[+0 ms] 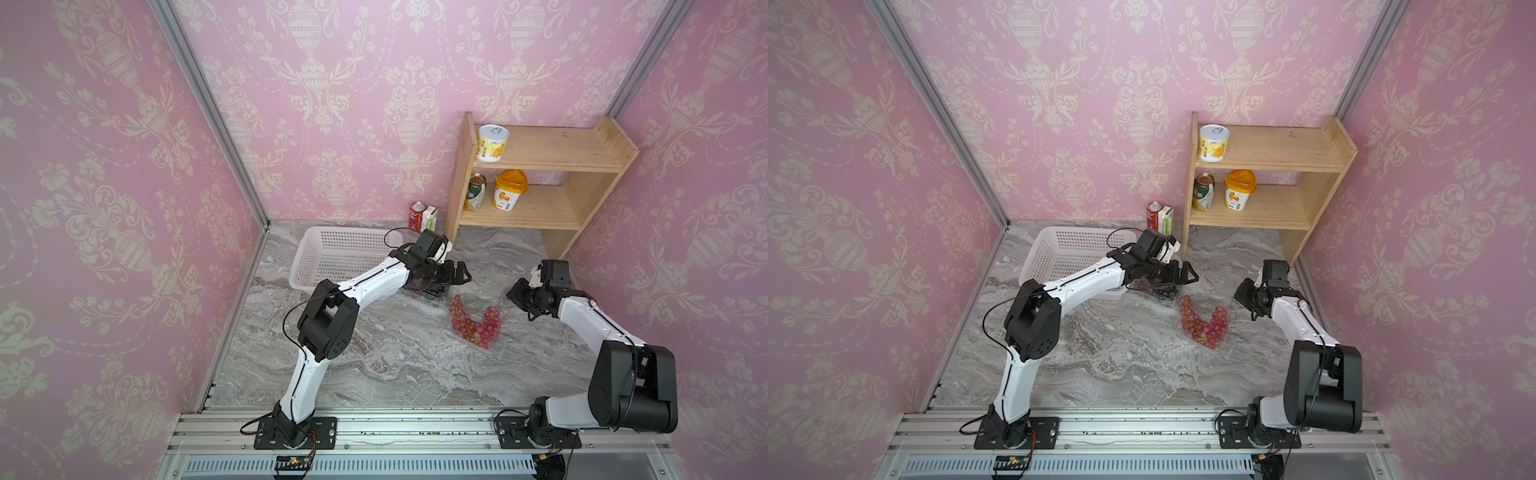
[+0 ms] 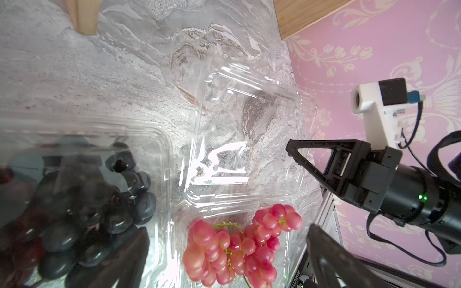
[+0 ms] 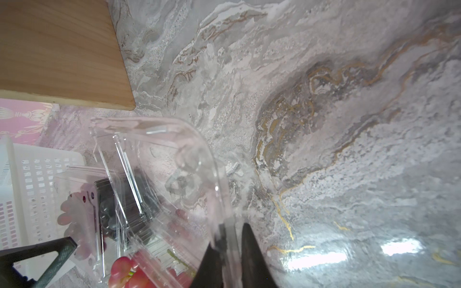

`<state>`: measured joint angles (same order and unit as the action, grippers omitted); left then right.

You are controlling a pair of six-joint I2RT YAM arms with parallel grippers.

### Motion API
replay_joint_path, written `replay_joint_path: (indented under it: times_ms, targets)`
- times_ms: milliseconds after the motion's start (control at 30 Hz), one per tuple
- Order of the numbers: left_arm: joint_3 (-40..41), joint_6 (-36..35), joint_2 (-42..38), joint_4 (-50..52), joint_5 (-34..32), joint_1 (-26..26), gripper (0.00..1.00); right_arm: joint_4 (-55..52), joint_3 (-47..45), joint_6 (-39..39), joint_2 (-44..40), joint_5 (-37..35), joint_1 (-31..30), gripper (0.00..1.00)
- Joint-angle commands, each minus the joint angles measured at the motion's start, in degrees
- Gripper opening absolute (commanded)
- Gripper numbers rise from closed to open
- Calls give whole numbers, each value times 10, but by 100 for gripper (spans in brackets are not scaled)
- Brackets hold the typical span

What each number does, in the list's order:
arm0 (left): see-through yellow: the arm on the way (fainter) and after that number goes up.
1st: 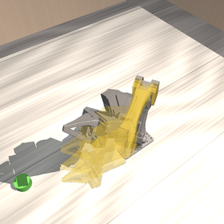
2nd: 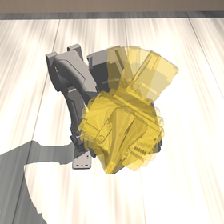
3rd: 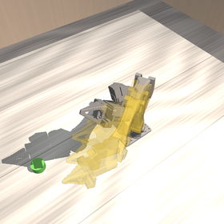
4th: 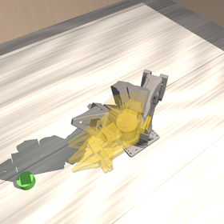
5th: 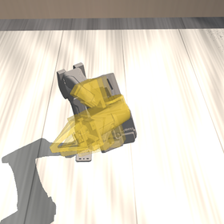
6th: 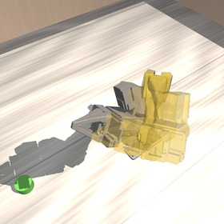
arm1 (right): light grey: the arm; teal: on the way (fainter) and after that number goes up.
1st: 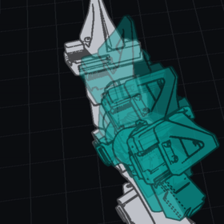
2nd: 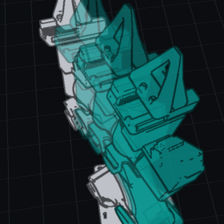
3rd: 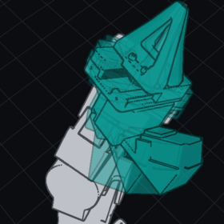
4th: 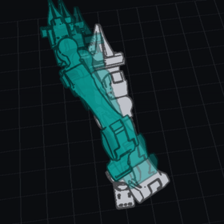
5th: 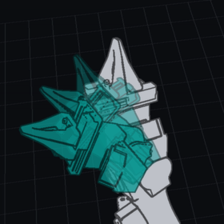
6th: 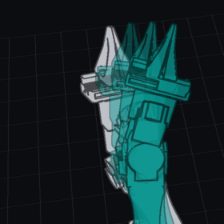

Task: Pack grapes into containers
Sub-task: Close the packing box at the center of the board.

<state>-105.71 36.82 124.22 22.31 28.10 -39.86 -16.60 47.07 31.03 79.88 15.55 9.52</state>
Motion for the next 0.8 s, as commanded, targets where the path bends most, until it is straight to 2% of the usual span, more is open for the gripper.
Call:
replay_joint_path:
  times_ms: [0, 167, 267, 533, 633, 767]
  targets:
    - [-57, -18, 29, 55, 13, 13, 99, 19, -17, -17, -27, -9, -6, 14]
    - [-145, -40, 74, 96, 9, 27, 99, 33, -31, -29, -54, -1, -18, 9]
    - [-221, -53, 113, 133, 9, 32, 99, 38, -42, -38, -79, -17, -30, 10]
    - [-493, -75, 259, 274, 2, 34, 99, 52, -68, -47, -107, -47, -37, 11]
    - [-497, -79, 269, 274, 9, 32, 99, 62, -76, -52, -116, -45, -39, 10]
    - [-401, -91, 229, 217, 13, 23, 99, 80, -84, -55, -127, -37, -42, 11]
